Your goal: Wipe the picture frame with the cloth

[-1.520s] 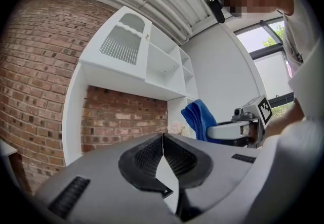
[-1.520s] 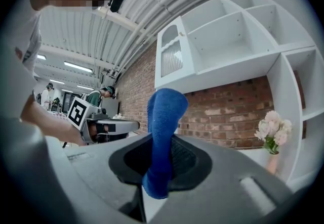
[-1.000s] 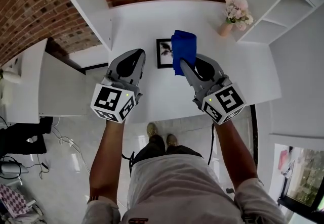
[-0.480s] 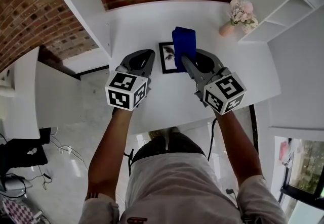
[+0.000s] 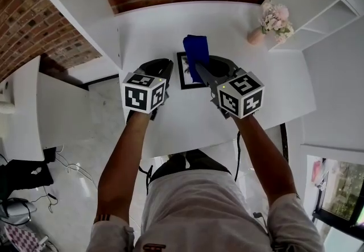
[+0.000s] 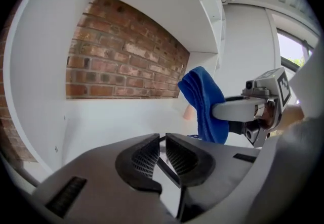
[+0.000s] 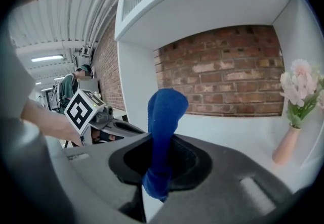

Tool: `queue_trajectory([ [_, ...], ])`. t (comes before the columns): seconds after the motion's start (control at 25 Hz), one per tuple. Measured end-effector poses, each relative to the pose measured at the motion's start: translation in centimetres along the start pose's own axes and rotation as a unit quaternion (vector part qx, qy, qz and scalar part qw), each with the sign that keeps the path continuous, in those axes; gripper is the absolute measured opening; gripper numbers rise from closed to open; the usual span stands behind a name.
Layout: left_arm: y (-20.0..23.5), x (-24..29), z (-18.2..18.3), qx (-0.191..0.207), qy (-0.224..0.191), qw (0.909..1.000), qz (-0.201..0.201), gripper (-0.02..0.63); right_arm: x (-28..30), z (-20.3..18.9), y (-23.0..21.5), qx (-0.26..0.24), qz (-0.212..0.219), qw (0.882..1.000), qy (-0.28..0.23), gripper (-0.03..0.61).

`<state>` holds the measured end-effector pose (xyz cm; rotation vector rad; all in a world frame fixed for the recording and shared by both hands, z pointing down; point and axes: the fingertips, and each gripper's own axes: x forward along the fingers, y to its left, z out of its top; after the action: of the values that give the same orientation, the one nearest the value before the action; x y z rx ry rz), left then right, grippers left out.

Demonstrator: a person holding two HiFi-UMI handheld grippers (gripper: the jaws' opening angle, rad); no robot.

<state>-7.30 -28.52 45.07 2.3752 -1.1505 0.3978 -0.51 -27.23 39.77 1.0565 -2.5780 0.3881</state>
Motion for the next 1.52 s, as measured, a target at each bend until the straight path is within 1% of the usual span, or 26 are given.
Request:
queue_trajectory([
  [0.32,1.6,3.6,-2.2,-0.052,0.053,0.9972,0.013,0.064,3.5,-2.5,-1.8,0.033,0.007,0.998,0.06,0.067],
  [0.52,2.3,5.3,-3.5,-0.072,0.092,0.9929,0.022,0.082,5.6,-4.7,-2.7,0.048,0.004,0.992,0.116,0.067],
  [0.68,2.7,6.5,-4.6,-0.08,0.134,0.9874,0.03,0.102,6.8,-6.5,-3.5,0.068,-0.006,0.985,0.159,0.067],
  [0.84,2.9,7.7,-5.5,-0.084,0.166,0.9817,0.04,0.14,7.6,-8.0,-4.3,0.083,-0.012,0.977,0.196,0.067],
  [1.0,3.0,8.5,-6.4,-0.096,0.192,0.9758,0.043,0.164,8.3,-9.0,-4.6,0.097,-0.002,0.97,0.225,0.069],
  [1.2,3.3,9.1,-8.2,-0.088,0.231,0.9677,0.049,0.169,9.4,-10.3,-4.7,0.111,0.014,0.96,0.258,0.069],
  [1.32,3.3,9.4,-8.9,-0.088,0.245,0.9643,0.048,0.169,10.0,-11.2,-4.9,0.116,0.016,0.953,0.278,0.069],
  [1.52,3.3,9.5,-9.0,-0.091,0.249,0.9632,0.045,0.172,10.7,-12.3,-5.2,0.118,0.017,0.946,0.303,0.069],
])
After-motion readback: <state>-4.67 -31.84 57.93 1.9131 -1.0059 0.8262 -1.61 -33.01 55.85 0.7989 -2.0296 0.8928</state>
